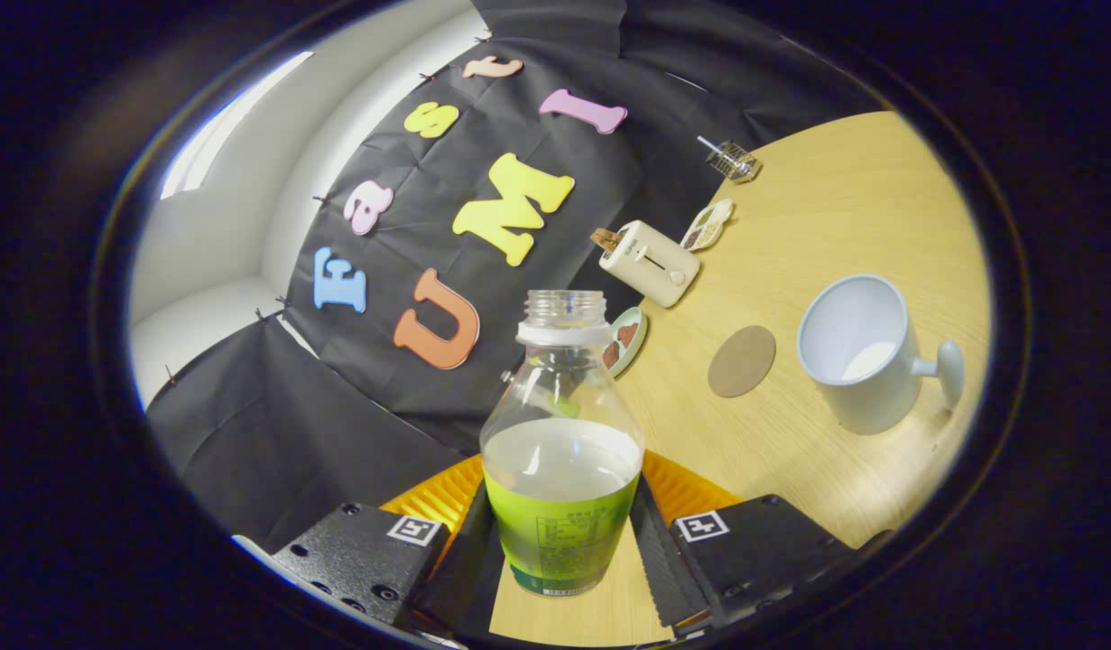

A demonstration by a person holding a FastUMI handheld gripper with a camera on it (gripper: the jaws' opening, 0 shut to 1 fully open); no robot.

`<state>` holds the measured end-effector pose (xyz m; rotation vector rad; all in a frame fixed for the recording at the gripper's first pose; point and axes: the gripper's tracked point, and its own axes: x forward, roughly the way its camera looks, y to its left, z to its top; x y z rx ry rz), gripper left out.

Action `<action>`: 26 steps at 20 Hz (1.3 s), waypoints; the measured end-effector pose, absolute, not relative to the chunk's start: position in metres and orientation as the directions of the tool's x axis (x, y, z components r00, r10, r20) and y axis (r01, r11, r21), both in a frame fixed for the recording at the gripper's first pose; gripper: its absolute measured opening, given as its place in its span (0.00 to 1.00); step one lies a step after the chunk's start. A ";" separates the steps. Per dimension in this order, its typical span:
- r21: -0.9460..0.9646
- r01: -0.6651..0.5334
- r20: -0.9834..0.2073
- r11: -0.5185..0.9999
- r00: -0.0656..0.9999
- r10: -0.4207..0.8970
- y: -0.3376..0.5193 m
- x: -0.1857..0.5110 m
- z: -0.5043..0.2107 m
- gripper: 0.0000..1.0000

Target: Take the bottle from table, then pour the juice into the cup, finally place the bottle on the coaster

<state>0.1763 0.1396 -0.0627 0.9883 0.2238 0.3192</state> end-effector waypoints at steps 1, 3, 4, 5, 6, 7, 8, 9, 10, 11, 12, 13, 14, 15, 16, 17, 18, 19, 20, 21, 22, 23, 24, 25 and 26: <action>0.857 -0.161 -0.035 0.490 0.929 0.368 0.141 0.175 -0.060 0.79; 0.890 -0.165 -0.012 0.425 0.923 0.384 0.141 0.174 -0.054 0.79; 0.906 -0.167 0.002 0.388 0.920 0.391 0.140 0.174 -0.052 0.79; 0.920 -0.165 0.011 0.355 0.918 0.396 0.139 0.175 -0.049 0.79; 0.931 -0.163 0.019 0.326 0.916 0.401 0.139 0.176 -0.048 0.79; 0.939 -0.160 0.025 0.303 0.914 0.406 0.139 0.175 -0.047 0.79; 0.946 -0.157 0.029 0.284 0.913 0.408 0.138 0.175 -0.046 0.79; 0.952 -0.158 0.037 0.263 0.910 0.413 0.138 0.174 -0.044 0.79; 0.959 -0.160 0.049 0.234 0.907 0.419 0.138 0.174 -0.042 0.79; 0.966 -0.165 0.067 0.199 0.904 0.422 0.136 0.174 -0.040 0.79; 0.973 -0.169 0.087 0.158 0.902 0.424 0.135 0.174 -0.037 0.79; 0.979 -0.170 0.106 0.115 0.899 0.425 0.133 0.174 -0.036 0.79; 0.982 -0.172 0.124 0.074 0.896 0.427 0.132 0.175 -0.035 0.79; 0.984 -0.174 0.142 0.037 0.893 0.427 0.129 0.176 -0.033 0.79; 0.984 -0.177 0.156 0.009 0.890 0.429 0.127 0.177 -0.031 0.79; 0.984 -0.179 0.168 -0.014 0.888 0.429 0.126 0.176 -0.030 0.79; 0.983 -0.178 0.175 -0.032 0.886 0.430 0.125 0.176 -0.029 0.79; 0.983 -0.176 0.180 -0.050 0.884 0.431 0.123 0.175 -0.029 0.79; 0.983 -0.172 0.186 -0.070 0.884 0.429 0.121 0.175 -0.029 0.79; 0.980 -0.173 0.196 -0.093 0.882 0.427 0.120 0.176 -0.027 0.79; 0.978 -0.170 0.207 -0.124 0.883 0.422 0.116 0.177 -0.027 0.79; 0.972 -0.169 0.223 -0.162 0.882 0.416 0.114 0.176 -0.026 0.79; 0.963 -0.171 0.244 -0.208 0.879 0.409 0.112 0.175 -0.023 0.79; 0.954 -0.168 0.261 -0.250 0.877 0.405 0.110 0.175 -0.022 0.79; 0.943 -0.164 0.275 -0.288 0.874 0.401 0.109 0.175 -0.020 0.79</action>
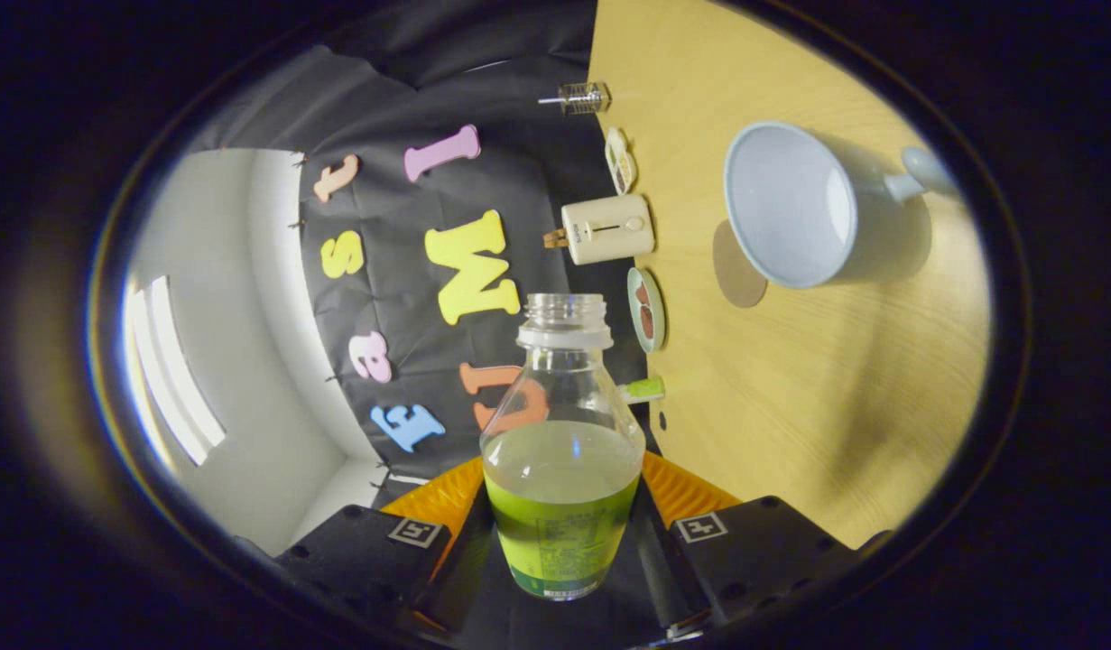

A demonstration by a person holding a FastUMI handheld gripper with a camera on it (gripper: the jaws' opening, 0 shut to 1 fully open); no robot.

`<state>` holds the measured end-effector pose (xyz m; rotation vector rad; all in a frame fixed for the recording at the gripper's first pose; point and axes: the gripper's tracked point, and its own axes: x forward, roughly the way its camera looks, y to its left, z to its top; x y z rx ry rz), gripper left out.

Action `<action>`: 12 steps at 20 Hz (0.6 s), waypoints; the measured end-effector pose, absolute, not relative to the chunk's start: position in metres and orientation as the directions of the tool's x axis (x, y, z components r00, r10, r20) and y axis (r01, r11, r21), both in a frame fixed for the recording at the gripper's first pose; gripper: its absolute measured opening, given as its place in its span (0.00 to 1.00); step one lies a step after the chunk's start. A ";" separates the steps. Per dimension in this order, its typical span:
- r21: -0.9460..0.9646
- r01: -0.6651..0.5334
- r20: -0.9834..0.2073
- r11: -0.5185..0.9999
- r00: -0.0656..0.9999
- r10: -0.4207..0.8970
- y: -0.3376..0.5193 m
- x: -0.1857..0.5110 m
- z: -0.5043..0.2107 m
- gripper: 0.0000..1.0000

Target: Take the bottle from table, then pour the juice into the cup, finally place the bottle on the coaster

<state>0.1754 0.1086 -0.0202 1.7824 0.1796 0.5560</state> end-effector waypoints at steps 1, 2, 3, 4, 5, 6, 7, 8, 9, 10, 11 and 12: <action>0.939 -0.158 0.278 -0.304 0.872 0.403 0.108 0.174 -0.021 0.79; 0.940 -0.155 0.276 -0.304 0.870 0.410 0.110 0.175 -0.022 0.79; 0.942 -0.153 0.272 -0.300 0.870 0.412 0.111 0.174 -0.023 0.79; 0.942 -0.156 0.274 -0.298 0.869 0.412 0.110 0.175 -0.022 0.79; 0.940 -0.160 0.279 -0.301 0.867 0.412 0.109 0.174 -0.019 0.79; 0.937 -0.164 0.287 -0.308 0.865 0.411 0.107 0.174 -0.017 0.79; 0.933 -0.169 0.295 -0.316 0.864 0.408 0.103 0.173 -0.014 0.79; 0.929 -0.175 0.304 -0.325 0.863 0.403 0.101 0.172 -0.012 0.79; 0.924 -0.179 0.312 -0.339 0.863 0.396 0.098 0.172 -0.009 0.79; 0.917 -0.179 0.320 -0.355 0.862 0.393 0.096 0.171 -0.008 0.79; 0.910 -0.179 0.329 -0.373 0.860 0.391 0.095 0.170 -0.006 0.79; 0.907 -0.170 0.327 -0.385 0.861 0.390 0.094 0.171 -0.006 0.79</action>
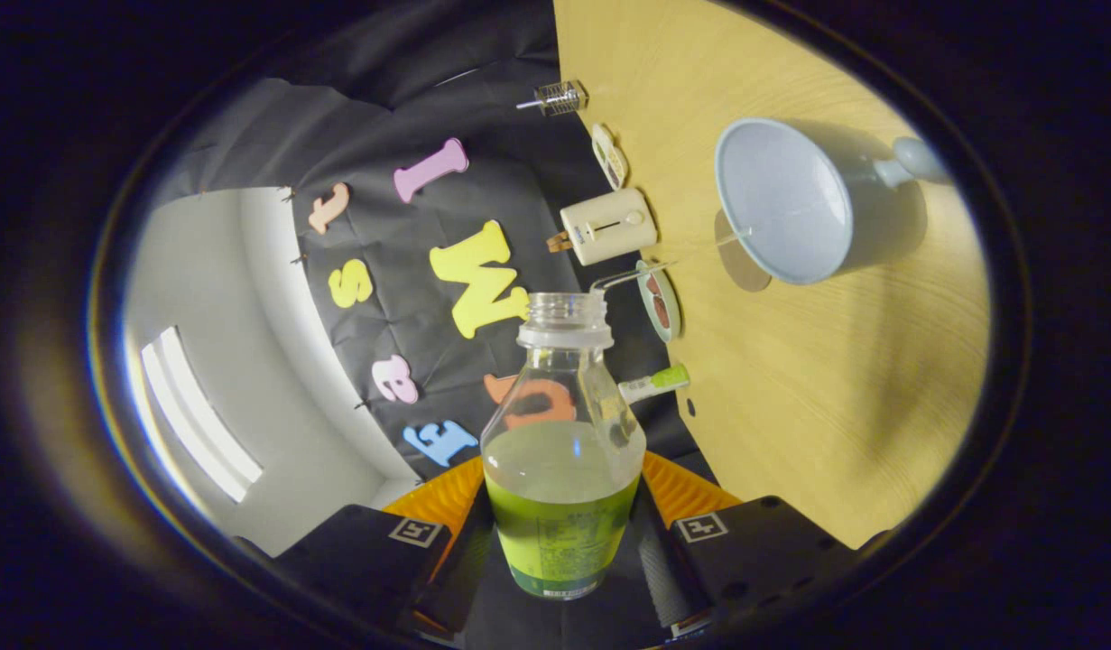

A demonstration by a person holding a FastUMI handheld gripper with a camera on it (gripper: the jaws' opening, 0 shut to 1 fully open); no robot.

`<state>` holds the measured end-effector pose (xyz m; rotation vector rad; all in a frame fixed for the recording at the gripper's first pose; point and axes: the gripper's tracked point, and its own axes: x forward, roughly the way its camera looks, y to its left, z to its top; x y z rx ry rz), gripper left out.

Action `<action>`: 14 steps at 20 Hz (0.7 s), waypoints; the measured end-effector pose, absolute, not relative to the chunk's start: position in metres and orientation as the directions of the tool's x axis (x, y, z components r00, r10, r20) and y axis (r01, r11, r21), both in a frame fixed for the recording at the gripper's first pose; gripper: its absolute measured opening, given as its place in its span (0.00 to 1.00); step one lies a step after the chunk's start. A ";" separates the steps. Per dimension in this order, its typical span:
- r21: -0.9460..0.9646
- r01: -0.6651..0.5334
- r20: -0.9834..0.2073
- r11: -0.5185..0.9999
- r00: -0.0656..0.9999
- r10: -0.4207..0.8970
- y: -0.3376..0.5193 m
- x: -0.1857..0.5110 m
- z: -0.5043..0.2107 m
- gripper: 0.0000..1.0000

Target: Take the bottle from table, then pour the juice into the cup, finally place the bottle on the coaster

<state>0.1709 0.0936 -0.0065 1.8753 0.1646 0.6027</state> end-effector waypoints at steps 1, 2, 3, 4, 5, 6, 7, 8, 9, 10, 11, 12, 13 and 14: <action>0.907 -0.156 0.318 -0.392 0.863 0.392 0.095 0.171 -0.008 0.79; 0.905 -0.141 0.310 -0.402 0.865 0.396 0.094 0.172 -0.011 0.79; 0.901 -0.127 0.304 -0.416 0.867 0.394 0.092 0.170 -0.011 0.79; 0.893 -0.123 0.308 -0.432 0.868 0.389 0.089 0.171 -0.011 0.79; 0.882 -0.123 0.318 -0.456 0.868 0.382 0.086 0.171 -0.008 0.79; 0.870 -0.120 0.326 -0.479 0.867 0.376 0.083 0.171 -0.008 0.79; 0.860 -0.115 0.333 -0.497 0.865 0.377 0.081 0.170 -0.008 0.79; 0.857 -0.108 0.333 -0.504 0.862 0.382 0.081 0.169 -0.009 0.79; 0.855 -0.106 0.335 -0.508 0.860 0.385 0.082 0.169 -0.008 0.79; 0.856 -0.103 0.335 -0.506 0.857 0.391 0.082 0.170 -0.008 0.79; 0.856 -0.103 0.337 -0.507 0.854 0.396 0.081 0.168 -0.008 0.79; 0.851 -0.106 0.345 -0.514 0.852 0.394 0.079 0.168 -0.005 0.79; 0.846 -0.109 0.352 -0.522 0.850 0.393 0.077 0.168 -0.003 0.79; 0.842 -0.107 0.355 -0.529 0.848 0.394 0.077 0.168 -0.002 0.79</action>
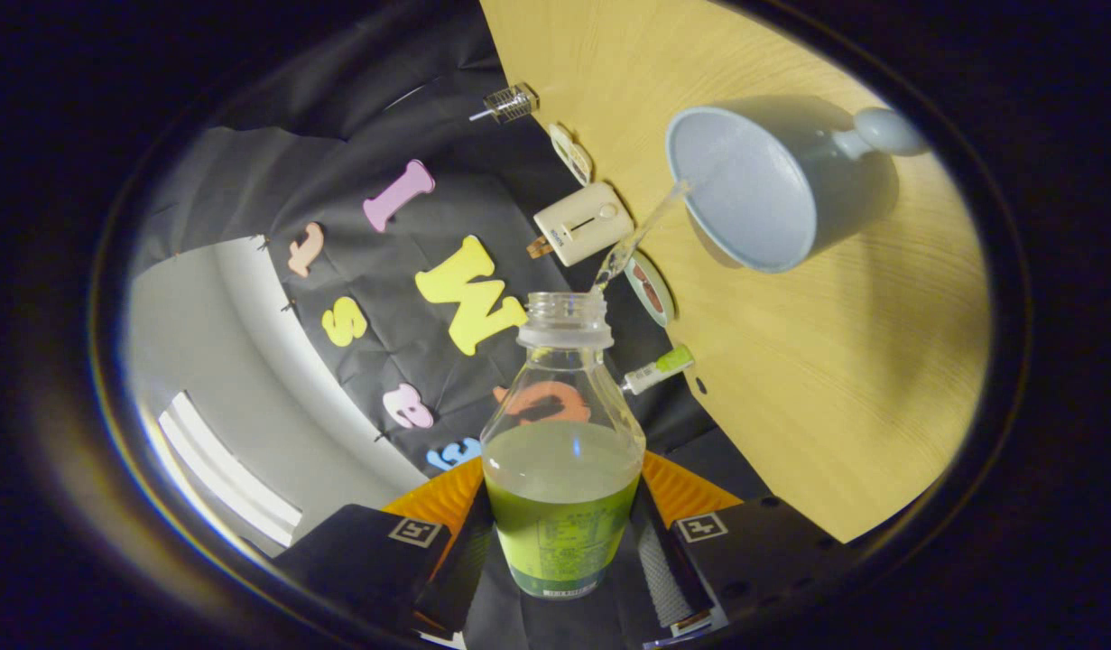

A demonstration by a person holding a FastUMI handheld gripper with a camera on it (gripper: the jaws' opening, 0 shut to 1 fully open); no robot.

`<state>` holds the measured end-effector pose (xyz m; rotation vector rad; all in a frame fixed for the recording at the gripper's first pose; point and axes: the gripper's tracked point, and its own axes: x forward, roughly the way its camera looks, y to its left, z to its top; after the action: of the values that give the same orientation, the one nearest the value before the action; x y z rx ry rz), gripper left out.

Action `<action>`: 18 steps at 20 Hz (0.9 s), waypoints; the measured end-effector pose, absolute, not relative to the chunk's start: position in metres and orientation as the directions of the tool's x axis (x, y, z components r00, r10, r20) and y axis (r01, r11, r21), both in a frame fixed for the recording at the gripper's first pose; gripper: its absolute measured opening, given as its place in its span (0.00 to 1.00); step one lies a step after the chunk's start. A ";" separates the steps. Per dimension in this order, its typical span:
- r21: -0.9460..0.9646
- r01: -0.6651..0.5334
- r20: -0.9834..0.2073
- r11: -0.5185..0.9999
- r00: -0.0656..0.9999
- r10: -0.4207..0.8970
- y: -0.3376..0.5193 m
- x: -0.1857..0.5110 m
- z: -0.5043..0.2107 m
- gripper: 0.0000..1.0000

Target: Take the bottle from table, then pour the juice into the cup, finally place the bottle on the coaster

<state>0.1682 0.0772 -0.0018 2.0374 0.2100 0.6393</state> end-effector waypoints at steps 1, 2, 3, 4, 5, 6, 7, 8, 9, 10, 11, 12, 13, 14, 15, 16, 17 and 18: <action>0.837 -0.100 0.357 -0.538 0.845 0.399 0.077 0.168 0.000 0.79; 0.832 -0.094 0.360 -0.546 0.841 0.403 0.077 0.168 0.000 0.79; 0.820 -0.087 0.368 -0.566 0.838 0.403 0.075 0.165 0.002 0.79; 0.810 -0.079 0.372 -0.581 0.835 0.405 0.073 0.162 0.002 0.79; 0.801 -0.070 0.373 -0.594 0.835 0.404 0.071 0.162 0.004 0.79; 0.800 -0.064 0.371 -0.596 0.835 0.407 0.071 0.161 0.004 0.79; 0.798 -0.057 0.366 -0.600 0.837 0.407 0.072 0.162 0.004 0.79; 0.796 -0.053 0.365 -0.602 0.837 0.408 0.071 0.159 0.004 0.79; 0.794 -0.049 0.366 -0.606 0.835 0.411 0.073 0.160 0.006 0.79; 0.791 -0.047 0.368 -0.611 0.833 0.412 0.073 0.161 0.007 0.79; 0.788 -0.047 0.370 -0.614 0.833 0.411 0.071 0.160 0.008 0.79; 0.785 -0.049 0.374 -0.618 0.833 0.409 0.069 0.159 0.010 0.79; 0.781 -0.050 0.379 -0.623 0.831 0.407 0.066 0.156 0.012 0.79; 0.771 -0.050 0.386 -0.635 0.829 0.404 0.064 0.154 0.013 0.79; 0.764 -0.050 0.391 -0.643 0.828 0.402 0.062 0.152 0.015 0.79; 0.757 -0.049 0.397 -0.652 0.827 0.398 0.058 0.152 0.016 0.79; 0.748 -0.050 0.404 -0.662 0.826 0.394 0.055 0.152 0.019 0.79; 0.743 -0.049 0.408 -0.667 0.823 0.395 0.053 0.151 0.021 0.79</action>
<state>0.1507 0.0525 0.0215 2.2027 0.2522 0.7106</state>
